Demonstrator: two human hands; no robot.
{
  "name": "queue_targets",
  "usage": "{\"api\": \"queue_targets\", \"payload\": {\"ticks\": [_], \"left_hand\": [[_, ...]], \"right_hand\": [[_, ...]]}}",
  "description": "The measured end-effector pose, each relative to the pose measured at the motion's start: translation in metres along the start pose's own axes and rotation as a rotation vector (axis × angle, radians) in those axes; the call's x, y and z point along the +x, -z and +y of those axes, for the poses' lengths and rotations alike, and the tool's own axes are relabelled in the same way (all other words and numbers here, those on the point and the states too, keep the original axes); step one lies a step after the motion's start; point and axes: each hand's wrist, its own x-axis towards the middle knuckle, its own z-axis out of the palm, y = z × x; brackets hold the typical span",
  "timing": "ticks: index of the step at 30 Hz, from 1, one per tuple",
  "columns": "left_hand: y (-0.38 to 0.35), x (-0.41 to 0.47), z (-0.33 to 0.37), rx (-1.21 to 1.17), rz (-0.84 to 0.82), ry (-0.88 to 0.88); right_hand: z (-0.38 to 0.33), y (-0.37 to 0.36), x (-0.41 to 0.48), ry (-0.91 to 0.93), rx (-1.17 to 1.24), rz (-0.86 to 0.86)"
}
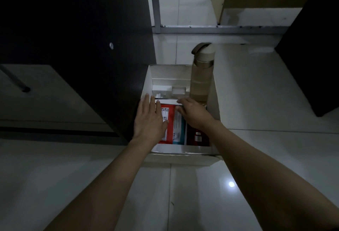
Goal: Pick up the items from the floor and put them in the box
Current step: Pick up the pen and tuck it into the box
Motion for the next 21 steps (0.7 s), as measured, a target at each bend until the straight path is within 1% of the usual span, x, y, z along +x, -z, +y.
{"api": "queue_targets", "payload": {"ticks": [3, 7, 10, 13, 16, 21], "left_hand": [[0.006, -0.011, 0.001, -0.192, -0.001, 0.034], [0.008, -0.038, 0.000, -0.304, 0.000, 0.038], [0.011, -0.063, -0.002, -0.406, -0.020, 0.031], [0.008, -0.084, -0.006, -0.424, -0.067, -0.037], [0.003, -0.098, -0.006, -0.420, -0.101, -0.065], [-0.009, -0.095, -0.005, -0.419, -0.035, -0.069]], "right_hand": [[-0.005, 0.013, -0.026, -0.022, -0.008, 0.031], [-0.013, 0.022, -0.061, -0.040, -0.045, 0.095], [-0.013, 0.023, -0.088, -0.019, -0.122, 0.117], [-0.009, 0.022, -0.114, -0.016, -0.211, 0.063], [-0.006, 0.014, -0.133, -0.042, -0.233, -0.016], [-0.007, 0.001, -0.148, 0.045, -0.211, -0.002]]}}
